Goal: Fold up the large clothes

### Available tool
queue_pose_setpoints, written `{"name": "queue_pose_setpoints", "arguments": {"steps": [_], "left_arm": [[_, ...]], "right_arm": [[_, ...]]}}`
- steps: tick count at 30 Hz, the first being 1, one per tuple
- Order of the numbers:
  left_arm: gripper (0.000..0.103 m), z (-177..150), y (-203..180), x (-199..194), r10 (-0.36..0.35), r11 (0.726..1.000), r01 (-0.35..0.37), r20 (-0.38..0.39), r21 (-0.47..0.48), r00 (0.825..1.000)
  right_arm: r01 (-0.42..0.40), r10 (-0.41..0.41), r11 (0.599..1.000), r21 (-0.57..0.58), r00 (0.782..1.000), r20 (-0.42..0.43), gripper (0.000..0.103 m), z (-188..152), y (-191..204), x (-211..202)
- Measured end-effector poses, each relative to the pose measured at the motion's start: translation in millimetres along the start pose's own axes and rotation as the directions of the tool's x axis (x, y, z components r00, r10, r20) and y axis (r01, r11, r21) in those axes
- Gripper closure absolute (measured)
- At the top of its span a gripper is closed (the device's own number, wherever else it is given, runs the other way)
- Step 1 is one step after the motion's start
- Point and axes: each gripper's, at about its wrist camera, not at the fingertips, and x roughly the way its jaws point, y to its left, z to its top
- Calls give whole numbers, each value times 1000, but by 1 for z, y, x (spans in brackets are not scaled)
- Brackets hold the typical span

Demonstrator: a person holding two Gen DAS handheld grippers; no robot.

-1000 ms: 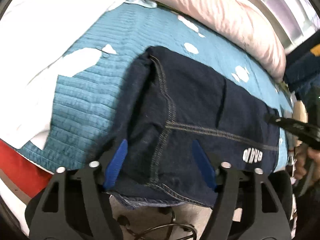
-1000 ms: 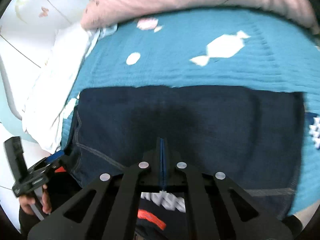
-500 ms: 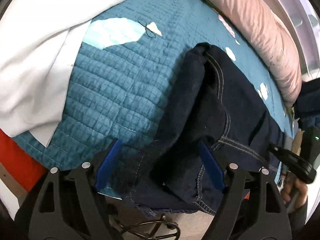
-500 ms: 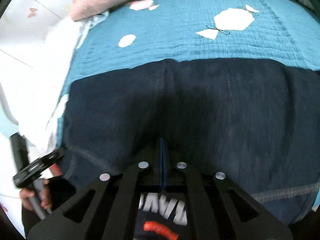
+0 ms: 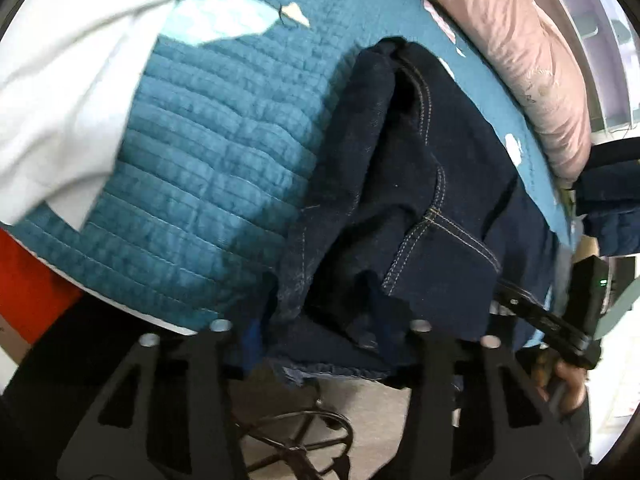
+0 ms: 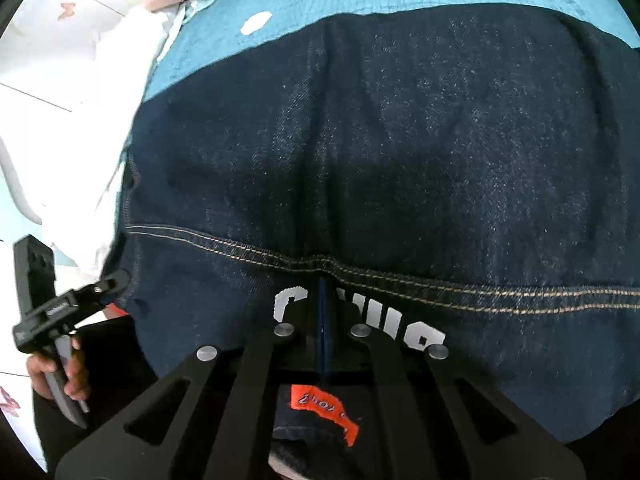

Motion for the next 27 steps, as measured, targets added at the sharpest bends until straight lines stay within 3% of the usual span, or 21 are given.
{"name": "queue_pose_setpoints", "arguments": {"steps": [1, 4, 7, 9, 12, 15, 17, 22, 27], "left_arm": [[89, -2, -3, -4, -31, 1000, 31, 5, 3, 1000], [92, -14, -23, -26, -39, 997, 34, 75, 67, 996], [94, -21, -40, -42, -60, 992, 46, 115, 118, 992], [95, -25, -53, -49, -81, 986, 61, 129, 153, 988], [96, -30, -76, -57, -83, 977, 46, 170, 209, 982], [97, -35, -96, -70, -125, 966, 75, 196, 248, 973], [97, -41, -111, -81, -155, 952, 89, 209, 292, 966], [96, -56, -174, -89, -233, 899, 134, 198, 416, 952], [96, -73, -245, -79, -298, 826, 181, 141, 533, 944]], "right_arm": [[-16, 16, 999, 29, 1000, -4, 103, -3, -1, -7], [-23, 24, 1000, 8, 999, -44, 101, -22, 11, -16], [13, -15, 1000, -24, 994, -106, 103, -41, 16, 2], [38, -43, 997, -61, 997, -68, 103, -47, 14, 13], [35, -38, 998, -51, 997, -60, 103, -48, 13, 11], [4, -5, 1000, -30, 999, -49, 103, -51, 8, 4], [-19, 19, 999, -29, 1000, -12, 97, -58, 4, -8], [-94, 98, 994, -48, 992, 76, 97, -69, 2, -37], [-155, 158, 987, -31, 959, 233, 97, -81, -24, -87]]}}
